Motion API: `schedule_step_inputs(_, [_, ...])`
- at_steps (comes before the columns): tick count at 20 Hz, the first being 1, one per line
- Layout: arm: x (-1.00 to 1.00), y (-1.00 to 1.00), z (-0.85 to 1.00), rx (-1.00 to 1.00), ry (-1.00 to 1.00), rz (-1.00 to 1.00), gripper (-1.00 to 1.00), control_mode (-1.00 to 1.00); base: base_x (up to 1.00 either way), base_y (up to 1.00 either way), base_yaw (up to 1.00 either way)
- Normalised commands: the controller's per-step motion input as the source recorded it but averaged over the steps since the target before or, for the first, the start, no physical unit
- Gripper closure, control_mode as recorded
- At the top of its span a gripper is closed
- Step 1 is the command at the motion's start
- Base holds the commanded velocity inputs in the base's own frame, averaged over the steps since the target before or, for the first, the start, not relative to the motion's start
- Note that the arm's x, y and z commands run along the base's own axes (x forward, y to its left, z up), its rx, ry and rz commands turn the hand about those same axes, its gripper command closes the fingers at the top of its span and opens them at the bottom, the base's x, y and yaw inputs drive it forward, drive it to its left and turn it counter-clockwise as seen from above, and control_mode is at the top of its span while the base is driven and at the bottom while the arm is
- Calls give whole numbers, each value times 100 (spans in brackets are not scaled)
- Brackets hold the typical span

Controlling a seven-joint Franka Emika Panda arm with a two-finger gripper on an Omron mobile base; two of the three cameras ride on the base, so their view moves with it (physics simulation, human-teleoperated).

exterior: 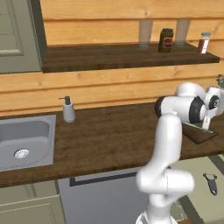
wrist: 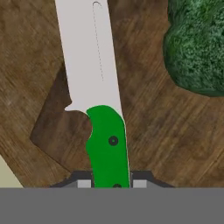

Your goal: Place the appropriate cutting tool for cutting the broccoli skin on the cutting board.

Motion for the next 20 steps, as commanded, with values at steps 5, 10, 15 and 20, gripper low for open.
schedule_step_inputs(5, [18, 22, -47, 0, -4, 0, 100, -100, 0, 0, 0])
schedule_step_inputs(10, [15, 45, -34, 0, -3, 0, -100, -100, 0, 0, 0])
schedule_step_inputs(15, [-5, 17, -1, 0, -7, 0, -100, -100, 0, 0, 0])
schedule_step_inputs(20, [-64, 45, 50, -1, -15, 0, -100, -100, 0, 0, 0])
